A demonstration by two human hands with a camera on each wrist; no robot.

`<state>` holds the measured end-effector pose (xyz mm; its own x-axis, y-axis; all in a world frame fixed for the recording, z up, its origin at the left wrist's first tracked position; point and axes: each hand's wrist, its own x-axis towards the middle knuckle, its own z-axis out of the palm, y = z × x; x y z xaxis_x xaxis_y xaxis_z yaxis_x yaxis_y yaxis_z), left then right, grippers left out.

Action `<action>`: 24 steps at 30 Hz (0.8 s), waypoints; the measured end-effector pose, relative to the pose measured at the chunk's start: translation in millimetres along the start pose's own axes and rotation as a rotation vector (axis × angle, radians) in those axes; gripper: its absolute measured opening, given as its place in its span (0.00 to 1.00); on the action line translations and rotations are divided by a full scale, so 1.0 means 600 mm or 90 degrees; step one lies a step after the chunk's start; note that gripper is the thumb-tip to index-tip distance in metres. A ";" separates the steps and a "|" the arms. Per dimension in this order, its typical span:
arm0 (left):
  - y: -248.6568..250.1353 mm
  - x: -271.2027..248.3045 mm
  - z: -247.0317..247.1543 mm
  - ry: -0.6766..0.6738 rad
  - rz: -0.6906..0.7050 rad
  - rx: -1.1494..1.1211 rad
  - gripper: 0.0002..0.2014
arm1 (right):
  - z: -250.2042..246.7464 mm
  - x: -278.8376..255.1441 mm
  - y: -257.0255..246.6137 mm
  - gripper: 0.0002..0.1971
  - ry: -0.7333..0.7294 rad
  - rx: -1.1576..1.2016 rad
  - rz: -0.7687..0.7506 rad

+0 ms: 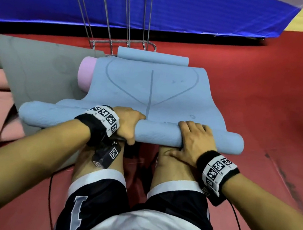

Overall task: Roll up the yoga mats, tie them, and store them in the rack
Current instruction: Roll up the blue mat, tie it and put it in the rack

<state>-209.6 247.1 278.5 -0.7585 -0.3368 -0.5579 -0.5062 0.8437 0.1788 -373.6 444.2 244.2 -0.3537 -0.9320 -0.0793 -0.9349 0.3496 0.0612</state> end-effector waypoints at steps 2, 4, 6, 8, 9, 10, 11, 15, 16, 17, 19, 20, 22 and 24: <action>-0.002 0.002 0.006 0.012 -0.006 0.007 0.28 | -0.009 0.014 0.005 0.46 -0.010 -0.010 0.004; -0.002 -0.003 0.014 0.064 -0.008 0.038 0.30 | -0.014 0.024 0.008 0.42 -0.018 -0.025 -0.013; -0.001 -0.013 0.022 0.138 -0.030 0.084 0.36 | -0.015 0.028 0.008 0.38 -0.027 -0.028 -0.019; 0.005 -0.028 0.032 0.216 -0.072 0.152 0.41 | -0.020 0.033 0.009 0.36 -0.023 -0.011 -0.003; 0.010 -0.034 0.041 0.247 -0.078 0.198 0.40 | -0.024 0.037 0.012 0.35 -0.027 0.003 0.009; 0.014 -0.038 0.050 0.262 -0.077 0.236 0.38 | -0.029 0.043 0.013 0.36 -0.040 0.012 0.013; 0.018 -0.041 0.056 0.261 -0.073 0.253 0.35 | -0.034 0.048 0.014 0.36 -0.064 0.013 0.012; 0.012 -0.035 0.031 0.229 -0.072 0.200 0.25 | -0.055 0.076 0.013 0.36 -0.147 0.016 -0.002; 0.010 -0.033 0.020 0.214 -0.067 0.185 0.25 | -0.058 0.082 0.012 0.36 -0.154 0.012 -0.003; 0.009 -0.032 0.012 0.196 -0.067 0.174 0.25 | -0.059 0.085 0.007 0.38 -0.150 -0.002 -0.008; 0.010 -0.027 0.007 0.169 -0.070 0.158 0.26 | -0.052 0.085 -0.019 0.44 -0.112 -0.018 -0.047; 0.013 -0.026 0.006 0.162 -0.068 0.156 0.27 | -0.048 0.082 -0.036 0.45 -0.085 -0.006 -0.080; 0.015 -0.027 0.002 0.155 -0.075 0.153 0.28 | -0.040 0.079 -0.068 0.43 -0.057 0.003 -0.120; 0.018 -0.037 -0.013 0.158 -0.085 0.136 0.30 | -0.049 0.083 -0.078 0.36 -0.024 -0.009 -0.107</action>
<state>-201.7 260.3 299.1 -0.7816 -0.5188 -0.3464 -0.5297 0.8453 -0.0708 -346.8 378.4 266.6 -0.1929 -0.9731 -0.1264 -0.9807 0.1869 0.0578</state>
